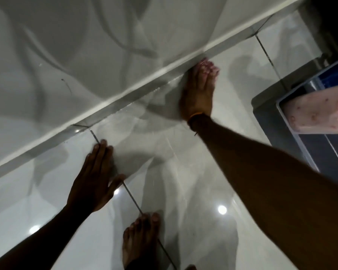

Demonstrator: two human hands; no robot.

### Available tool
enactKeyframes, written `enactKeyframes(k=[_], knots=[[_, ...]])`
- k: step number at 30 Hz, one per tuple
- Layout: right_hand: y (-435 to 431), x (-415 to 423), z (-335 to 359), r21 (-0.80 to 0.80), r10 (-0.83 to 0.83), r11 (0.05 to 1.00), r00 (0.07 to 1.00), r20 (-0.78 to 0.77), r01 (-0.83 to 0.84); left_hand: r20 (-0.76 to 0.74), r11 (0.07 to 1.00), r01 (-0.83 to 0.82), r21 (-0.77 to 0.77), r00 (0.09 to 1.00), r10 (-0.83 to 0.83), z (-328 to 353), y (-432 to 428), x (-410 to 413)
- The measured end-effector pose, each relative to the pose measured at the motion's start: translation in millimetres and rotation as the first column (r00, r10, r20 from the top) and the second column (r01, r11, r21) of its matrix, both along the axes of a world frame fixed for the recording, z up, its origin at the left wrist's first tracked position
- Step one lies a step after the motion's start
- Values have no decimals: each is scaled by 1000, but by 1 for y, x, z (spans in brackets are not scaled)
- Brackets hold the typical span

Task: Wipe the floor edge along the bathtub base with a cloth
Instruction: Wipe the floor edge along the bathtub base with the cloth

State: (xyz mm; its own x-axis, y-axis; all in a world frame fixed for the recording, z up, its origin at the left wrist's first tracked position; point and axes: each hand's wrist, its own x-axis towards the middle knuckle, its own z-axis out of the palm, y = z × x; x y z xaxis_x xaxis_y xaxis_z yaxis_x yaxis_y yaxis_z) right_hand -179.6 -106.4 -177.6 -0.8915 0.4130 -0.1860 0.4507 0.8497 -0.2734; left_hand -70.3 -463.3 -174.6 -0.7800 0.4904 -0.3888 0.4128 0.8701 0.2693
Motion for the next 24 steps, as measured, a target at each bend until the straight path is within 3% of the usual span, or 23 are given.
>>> enactKeyframes(k=[6, 10, 13, 15, 18, 22, 24], knots=[[-90, 41, -5, -149, 239, 961, 971, 21, -234, 38, 1000, -28, 9, 999, 28, -2, -1, 0], [-104, 64, -9, -118, 521, 845, 853, -29, -521, 41, 1000, -23, 3, 999, 23, 0, -4, -1], [-75, 58, -9, -49, 570, 819, 821, -38, -571, 39, 999, -27, 20, 999, 26, 2, -1, 0], [-42, 45, -10, 9, 428, 903, 897, -110, -430, 43, 999, -40, 23, 998, 39, 1, 0, 1], [29, 8, -6, 162, 157, 975, 987, -30, -150, 27, 999, -48, 10, 998, 48, -8, -2, 2], [131, -51, 9, 151, -99, 985, 986, 133, 78, -13, 1000, -29, -8, 1000, 29, -22, -9, 6], [151, -61, 11, 149, -183, 975, 976, 115, 165, -32, 999, 19, -28, 999, -20, -25, -12, 5]])
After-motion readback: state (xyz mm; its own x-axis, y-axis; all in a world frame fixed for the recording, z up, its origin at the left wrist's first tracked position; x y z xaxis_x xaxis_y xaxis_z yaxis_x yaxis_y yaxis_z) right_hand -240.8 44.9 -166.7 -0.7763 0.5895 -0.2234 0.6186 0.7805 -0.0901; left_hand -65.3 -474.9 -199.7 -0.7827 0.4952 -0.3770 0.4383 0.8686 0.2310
